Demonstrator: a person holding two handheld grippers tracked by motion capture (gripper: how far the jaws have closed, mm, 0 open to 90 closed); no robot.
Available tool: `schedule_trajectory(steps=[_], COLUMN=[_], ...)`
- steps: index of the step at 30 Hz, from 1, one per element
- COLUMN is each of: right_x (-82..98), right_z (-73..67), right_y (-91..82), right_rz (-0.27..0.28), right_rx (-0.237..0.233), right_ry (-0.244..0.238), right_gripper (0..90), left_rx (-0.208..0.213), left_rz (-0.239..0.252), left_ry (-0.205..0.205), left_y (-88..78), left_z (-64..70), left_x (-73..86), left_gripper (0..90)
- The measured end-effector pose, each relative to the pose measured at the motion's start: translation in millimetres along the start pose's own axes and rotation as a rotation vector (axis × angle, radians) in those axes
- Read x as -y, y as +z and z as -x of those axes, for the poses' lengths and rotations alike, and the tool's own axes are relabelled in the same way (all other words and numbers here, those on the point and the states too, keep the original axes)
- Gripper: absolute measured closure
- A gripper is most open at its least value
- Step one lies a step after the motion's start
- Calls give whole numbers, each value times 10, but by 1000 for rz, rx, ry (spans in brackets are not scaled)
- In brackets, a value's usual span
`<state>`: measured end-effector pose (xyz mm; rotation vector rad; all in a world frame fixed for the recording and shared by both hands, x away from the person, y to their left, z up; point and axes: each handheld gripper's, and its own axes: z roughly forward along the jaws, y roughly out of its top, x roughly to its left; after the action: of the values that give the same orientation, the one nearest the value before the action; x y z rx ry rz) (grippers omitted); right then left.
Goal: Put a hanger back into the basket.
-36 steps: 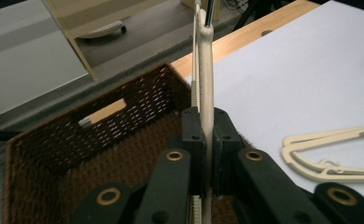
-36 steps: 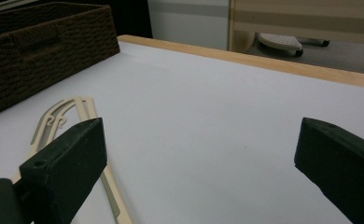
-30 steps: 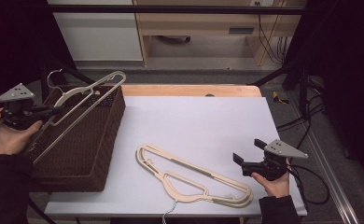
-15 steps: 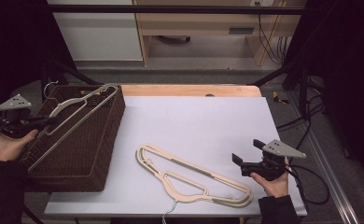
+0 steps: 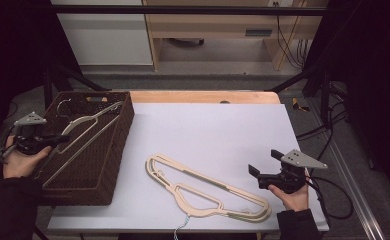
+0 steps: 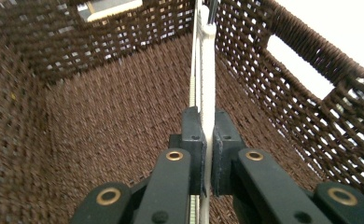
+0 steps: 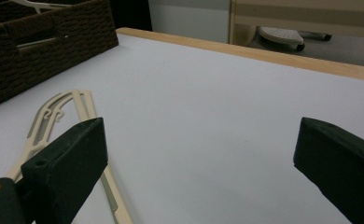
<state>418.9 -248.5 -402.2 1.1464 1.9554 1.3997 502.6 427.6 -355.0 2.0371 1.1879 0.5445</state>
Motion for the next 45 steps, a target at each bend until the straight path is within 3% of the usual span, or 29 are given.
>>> schedule_trajectory(steps=[4,10,19,23,30,34,45], right_x=[6,10,11,13,15,16,15], right_z=[8,1,-4,-6,-11,-11,-13], right_y=[1,12,18,25,33,33,25], right_rz=[-4,-7,-4,-7,-9,-10,-8], right_rx=[-3,-6,-13,-17,-21,-21,-28], right_ry=[-9,-6,-2,-4,-6,-7,-6], right_gripper=[33,35,37,42,43,43,43], left_rx=[6,-18,-92,-120,-149,-165,-215], left_rz=[-12,-44,-71,-70,-123,-151,-212], left_ry=[-33,-73,-95,-129,-144,-195,-246], left_y=[57,146,176,146,175,195,241], left_z=[-35,-69,-111,-160,-218,-247,-293], left_x=[55,115,143,160,212,230,275], left_gripper=[859,853,829,801,719,667,504])
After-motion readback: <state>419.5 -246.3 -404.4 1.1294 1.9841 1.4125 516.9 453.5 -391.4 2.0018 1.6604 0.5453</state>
